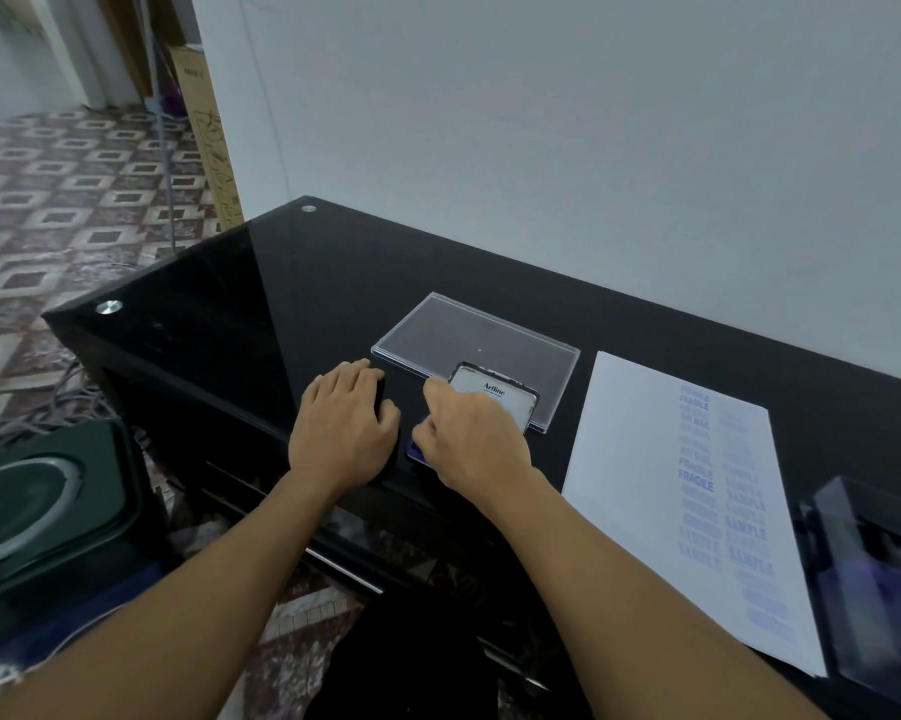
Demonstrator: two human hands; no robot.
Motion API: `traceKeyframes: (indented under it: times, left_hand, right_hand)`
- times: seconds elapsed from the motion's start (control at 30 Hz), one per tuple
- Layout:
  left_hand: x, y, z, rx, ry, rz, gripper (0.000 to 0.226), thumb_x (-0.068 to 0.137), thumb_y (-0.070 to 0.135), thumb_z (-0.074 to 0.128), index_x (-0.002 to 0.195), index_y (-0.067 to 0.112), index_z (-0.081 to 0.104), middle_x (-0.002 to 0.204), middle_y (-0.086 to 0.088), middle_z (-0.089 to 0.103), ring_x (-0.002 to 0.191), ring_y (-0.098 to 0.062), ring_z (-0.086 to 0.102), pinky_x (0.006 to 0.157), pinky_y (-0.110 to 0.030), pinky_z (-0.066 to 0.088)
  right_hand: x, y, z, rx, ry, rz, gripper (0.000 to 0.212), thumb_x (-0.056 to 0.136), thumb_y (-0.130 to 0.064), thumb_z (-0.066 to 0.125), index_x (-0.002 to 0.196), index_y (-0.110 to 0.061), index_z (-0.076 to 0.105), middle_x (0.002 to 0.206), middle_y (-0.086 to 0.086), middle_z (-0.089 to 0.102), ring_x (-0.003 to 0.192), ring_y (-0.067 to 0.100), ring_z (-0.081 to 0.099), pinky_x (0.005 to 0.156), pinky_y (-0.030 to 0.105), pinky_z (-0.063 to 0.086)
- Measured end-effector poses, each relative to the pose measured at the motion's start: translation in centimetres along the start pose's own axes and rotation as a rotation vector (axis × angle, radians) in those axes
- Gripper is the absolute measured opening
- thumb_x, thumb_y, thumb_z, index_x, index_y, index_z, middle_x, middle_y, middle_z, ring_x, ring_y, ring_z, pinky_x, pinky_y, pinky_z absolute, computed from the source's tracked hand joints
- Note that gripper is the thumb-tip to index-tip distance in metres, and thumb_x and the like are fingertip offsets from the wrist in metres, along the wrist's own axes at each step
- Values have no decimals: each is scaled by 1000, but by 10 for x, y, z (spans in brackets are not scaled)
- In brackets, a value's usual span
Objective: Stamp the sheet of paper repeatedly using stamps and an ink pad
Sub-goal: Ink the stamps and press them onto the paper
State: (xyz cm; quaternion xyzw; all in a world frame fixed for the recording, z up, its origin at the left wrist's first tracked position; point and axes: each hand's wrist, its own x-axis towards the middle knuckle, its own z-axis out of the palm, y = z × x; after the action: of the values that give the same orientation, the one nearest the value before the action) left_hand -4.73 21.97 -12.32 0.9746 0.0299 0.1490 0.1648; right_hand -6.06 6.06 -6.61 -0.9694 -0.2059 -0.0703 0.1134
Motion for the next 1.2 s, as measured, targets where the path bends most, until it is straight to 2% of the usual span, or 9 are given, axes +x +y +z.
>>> traceKeyframes:
  times: [0.13,0.23,0.3,0.43,0.63,0.87,1.03,1.1,1.2]
  left_hand:
    - [1,0,0,0,3,-2,46,96,35,42,138,17,51,150,-1,44,142,-19,35,120,-43,23]
    - [0,0,1,-6,5,-5,46,96,35,43,137,17,51,150,-1,45,141,-19,35,120,-43,23]
    - [-1,1,1,-7,2,-5,46,96,35,43,138,17,51,150,-1,44,142,-19,34,120,-42,23]
    - [-1,1,-1,-12,4,-1,46,96,34,43,138,17,51,150,-1,44,141,-19,35,120,-43,23]
    - [-1,1,-1,-19,9,5,46,96,34,43,138,17,51,150,-1,44,142,-19,34,120,-43,23]
    - [-2,0,-1,-34,0,15,46,96,33,43,138,16,50,150,-3,44,141,-20,35,120,-44,23]
    - [4,-2,-8,-98,-71,-6,49,95,33,47,140,15,49,151,-4,43,142,-21,34,120,-44,23]
    - [8,1,-15,-166,-98,-29,47,93,29,52,137,12,53,146,-6,49,137,-22,41,117,-42,28]
    - [7,10,-24,-260,-110,-59,41,91,25,54,129,11,58,134,-9,58,123,-25,52,107,-45,39]
  right_hand:
    - [0,-1,1,-11,1,12,19,100,-25,48,92,-19,32,62,0,36,64,26,48,54,32,38]
    - [-4,-2,3,-59,4,-3,21,99,-25,50,91,-20,32,75,4,52,66,24,54,51,31,34]
    - [-7,-2,3,-78,16,-5,22,99,-26,52,91,-20,32,77,4,55,63,22,51,49,30,34]
    - [-8,-3,2,-64,21,-5,23,98,-27,52,93,-20,31,72,4,53,65,25,55,52,32,40]
    - [-5,-2,1,-53,22,7,19,99,-27,49,93,-19,32,73,5,49,65,26,48,53,31,37]
    - [-7,-1,-2,3,11,-5,17,99,-24,46,93,-17,33,75,9,53,65,30,50,55,33,38]
    - [-16,1,-12,60,57,25,15,103,-29,44,95,-17,41,82,8,65,72,27,61,59,36,47]
    - [-24,6,-22,104,90,38,15,102,-29,45,91,-19,41,82,4,65,70,22,60,57,30,43]
    - [-38,18,-38,122,56,113,19,102,-31,45,87,-23,38,78,-4,56,62,10,46,51,23,31]
